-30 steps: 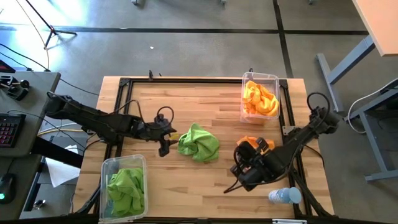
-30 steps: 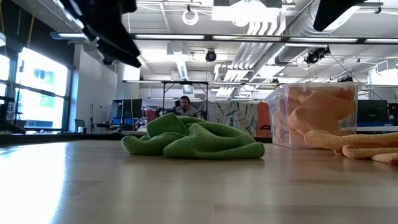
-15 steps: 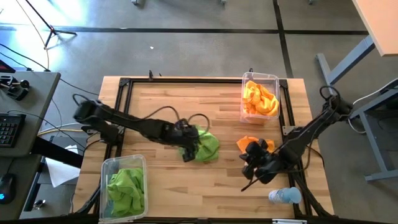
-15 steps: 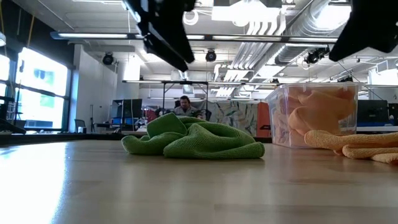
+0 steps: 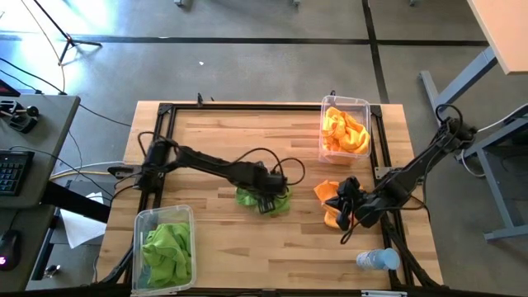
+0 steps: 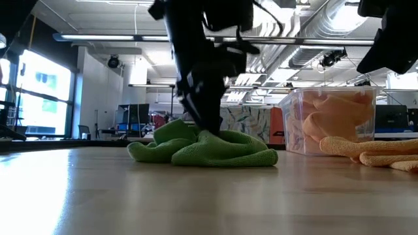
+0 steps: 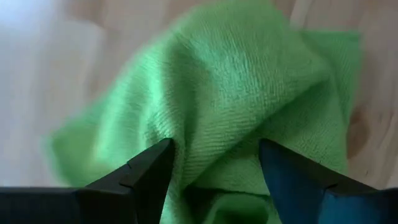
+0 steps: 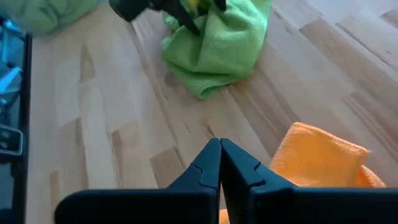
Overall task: Sort microfiber towel by color & place in baskets
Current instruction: Put the green microfiber towel into the bottom transparent bin
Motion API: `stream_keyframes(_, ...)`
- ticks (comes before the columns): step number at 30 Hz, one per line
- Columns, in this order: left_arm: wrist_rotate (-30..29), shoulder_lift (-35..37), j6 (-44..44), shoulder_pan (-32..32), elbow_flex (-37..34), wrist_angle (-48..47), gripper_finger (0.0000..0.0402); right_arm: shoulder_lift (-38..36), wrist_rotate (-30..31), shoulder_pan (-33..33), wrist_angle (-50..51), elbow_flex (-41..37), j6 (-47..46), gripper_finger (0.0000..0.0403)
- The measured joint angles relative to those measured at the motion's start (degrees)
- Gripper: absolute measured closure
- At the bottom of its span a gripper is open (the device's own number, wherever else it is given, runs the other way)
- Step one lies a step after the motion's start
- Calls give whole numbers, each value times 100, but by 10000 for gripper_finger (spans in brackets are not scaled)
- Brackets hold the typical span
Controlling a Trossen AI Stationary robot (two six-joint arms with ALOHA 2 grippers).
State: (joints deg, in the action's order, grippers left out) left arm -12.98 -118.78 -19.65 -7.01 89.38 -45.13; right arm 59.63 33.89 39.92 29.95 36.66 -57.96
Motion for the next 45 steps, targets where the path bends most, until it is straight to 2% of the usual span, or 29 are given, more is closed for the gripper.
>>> stream_keyframes(6, 663, -548, -633, 65, 27, 5, 174, -93, -286, -17, 9, -48, 560, 403)
stream_keyframes(10, 700, -780, -1181, 34, 45, -36, 196, -91, -499, -15, -6, -48, 744, 403)
stream_keyframes(13, 698, -813, -1425, -66, 50, -65, 252, -91, -544, -15, -5, -48, 749, 403)
stream_keyframes(17, 735, -654, -1571, -185, 14, -120, 365, -91, -583, -15, -10, -48, 856, 403)
stream_keyframes(19, 770, -481, -1705, -210, 2, -141, 385, -89, -590, -15, -17, -48, 921, 403)
stream_keyframes(23, 803, 41, -1783, -330, -51, -679, 373, -89, -700, -15, -36, -48, 940, 403)
stream_keyframes(27, 684, 958, -1778, -548, -13, -1335, 392, -87, -733, -15, -28, -48, 958, 403)
stream_keyframes(32, 434, 2009, -1912, -996, -16, -1581, 395, -89, -254, -17, -33, -48, 914, 403)
stream_keyframes(38, 346, 2922, -2704, -1712, -13, -2234, 397, -89, 294, -17, -105, -48, 892, 403)
stream_keyframes(45, 357, 3519, -3816, -2874, -11, -3096, 400, -87, 316, -193, -168, -48, 264, 403)
